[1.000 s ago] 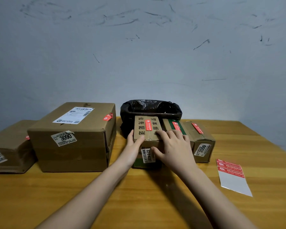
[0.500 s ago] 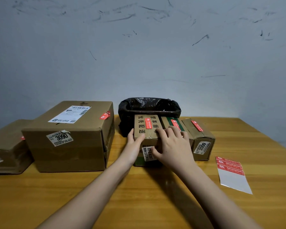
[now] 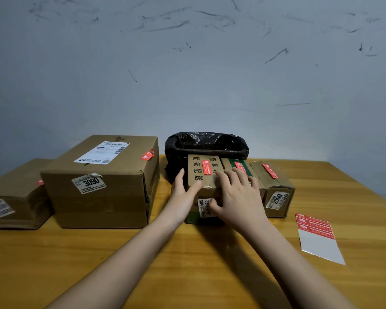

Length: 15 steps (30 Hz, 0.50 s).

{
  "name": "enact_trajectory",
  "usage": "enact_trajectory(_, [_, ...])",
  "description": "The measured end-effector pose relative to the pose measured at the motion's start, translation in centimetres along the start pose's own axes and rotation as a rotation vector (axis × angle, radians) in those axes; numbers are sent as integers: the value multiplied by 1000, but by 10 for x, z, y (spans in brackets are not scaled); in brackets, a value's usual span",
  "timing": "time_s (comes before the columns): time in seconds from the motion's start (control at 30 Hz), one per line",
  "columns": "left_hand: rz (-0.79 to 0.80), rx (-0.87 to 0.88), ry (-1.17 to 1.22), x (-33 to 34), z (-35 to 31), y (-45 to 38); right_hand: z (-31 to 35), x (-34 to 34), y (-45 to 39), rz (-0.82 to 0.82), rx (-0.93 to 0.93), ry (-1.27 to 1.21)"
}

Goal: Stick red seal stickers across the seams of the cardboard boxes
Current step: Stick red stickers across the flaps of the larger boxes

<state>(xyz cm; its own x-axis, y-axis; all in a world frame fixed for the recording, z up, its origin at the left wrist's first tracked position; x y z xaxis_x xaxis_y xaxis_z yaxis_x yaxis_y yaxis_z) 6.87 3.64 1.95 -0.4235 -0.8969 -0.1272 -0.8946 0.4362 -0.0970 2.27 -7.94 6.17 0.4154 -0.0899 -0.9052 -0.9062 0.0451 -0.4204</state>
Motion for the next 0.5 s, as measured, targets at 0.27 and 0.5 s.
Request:
enact_trajectory(0.27, [-154,452,-685,-31,-85,57,32,-36,-9,-156,-92,-123])
enact_trajectory(0.5, [-398,419,-704,-120,-95,84,95,-55,-19,-63,-207,-576])
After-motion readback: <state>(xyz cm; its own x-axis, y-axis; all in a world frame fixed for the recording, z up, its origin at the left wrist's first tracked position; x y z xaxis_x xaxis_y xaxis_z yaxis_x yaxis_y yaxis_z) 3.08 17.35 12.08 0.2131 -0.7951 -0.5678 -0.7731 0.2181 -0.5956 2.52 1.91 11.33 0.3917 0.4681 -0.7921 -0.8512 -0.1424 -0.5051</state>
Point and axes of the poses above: each hand's wrist, its own y-axis away from the middle knuckle, its own x-axis out of the palm, z = x × y, the point moved 10 cm from there along -y, towards the middle knuckle, and after that the axes turned 9 degrees about z, right-handed, at the moved point
